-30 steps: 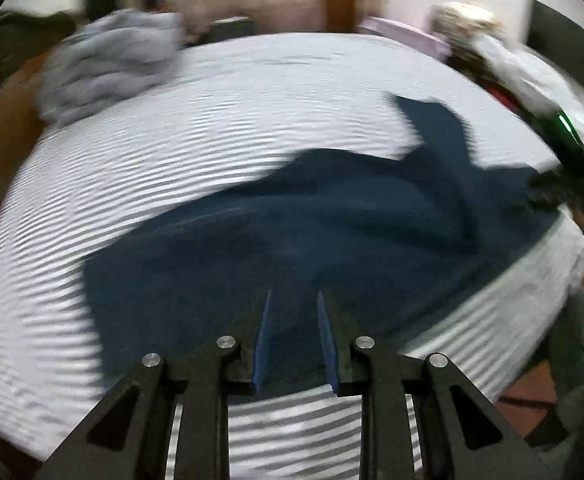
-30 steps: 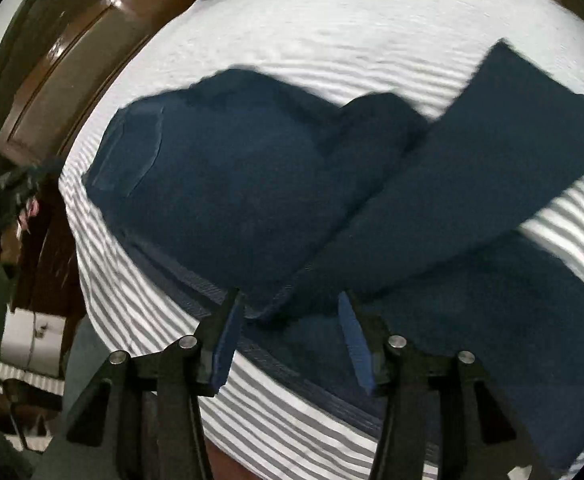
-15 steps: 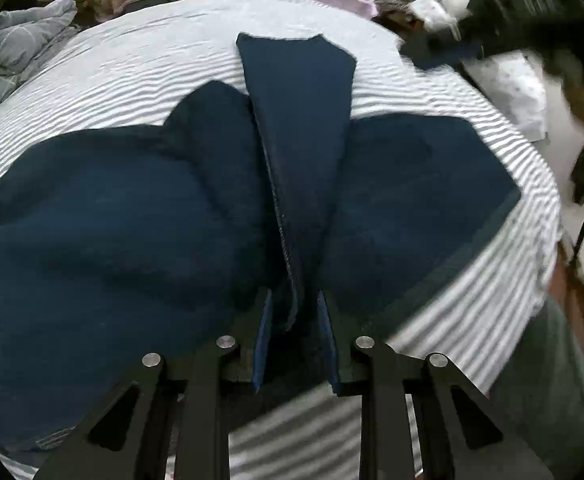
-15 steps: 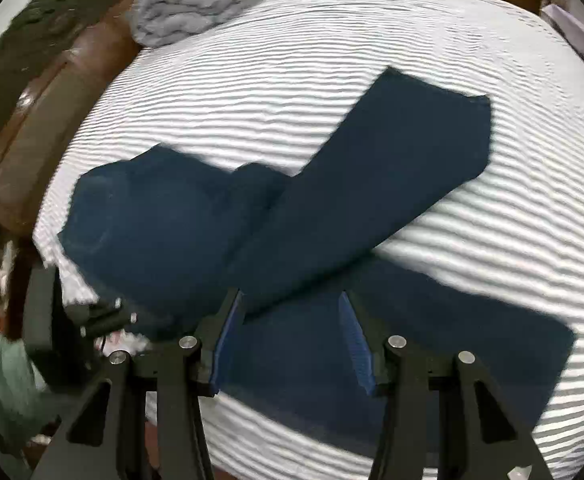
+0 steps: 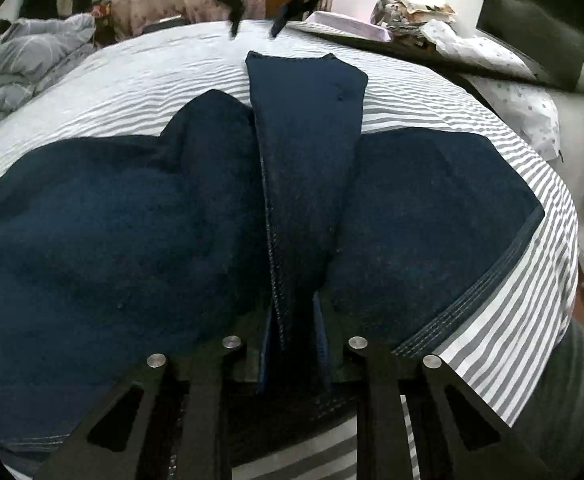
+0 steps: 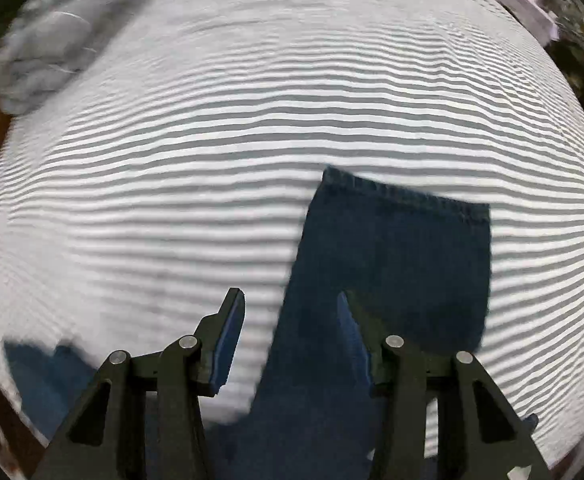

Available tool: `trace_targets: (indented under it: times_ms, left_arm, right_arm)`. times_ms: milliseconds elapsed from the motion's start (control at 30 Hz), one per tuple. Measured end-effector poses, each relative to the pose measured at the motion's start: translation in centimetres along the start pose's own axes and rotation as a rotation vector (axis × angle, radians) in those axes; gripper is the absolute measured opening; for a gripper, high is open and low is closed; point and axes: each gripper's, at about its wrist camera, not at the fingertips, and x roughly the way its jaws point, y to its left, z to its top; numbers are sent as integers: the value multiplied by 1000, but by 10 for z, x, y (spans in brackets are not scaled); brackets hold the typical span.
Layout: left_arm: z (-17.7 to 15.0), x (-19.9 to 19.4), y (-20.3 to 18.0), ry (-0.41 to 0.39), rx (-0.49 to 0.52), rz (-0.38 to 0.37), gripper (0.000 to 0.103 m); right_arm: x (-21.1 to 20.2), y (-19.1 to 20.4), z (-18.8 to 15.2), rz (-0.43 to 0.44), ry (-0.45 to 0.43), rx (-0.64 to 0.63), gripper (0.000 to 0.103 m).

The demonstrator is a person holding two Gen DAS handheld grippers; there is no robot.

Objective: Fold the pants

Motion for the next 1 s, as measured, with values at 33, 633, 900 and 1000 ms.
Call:
trace_targets:
  times_ms: [33,633,900,1000]
  left_arm:
    - [1,0,0,-1,-5,-5,18]
    - [-1,0,10,-26,-84,-45,16]
    - [4,-11,9,-49,-89,3,8]
    - [10,-20,0,-65,-44,30,8]
  right_arm:
    - [12,7,9,-52,13,11,44]
    - [29,-15,7,-323,10,101,5]
    - [-91,-131,-54,-101,-145,275,5]
    - [-127,-183,-97,-39,-182,347,5]
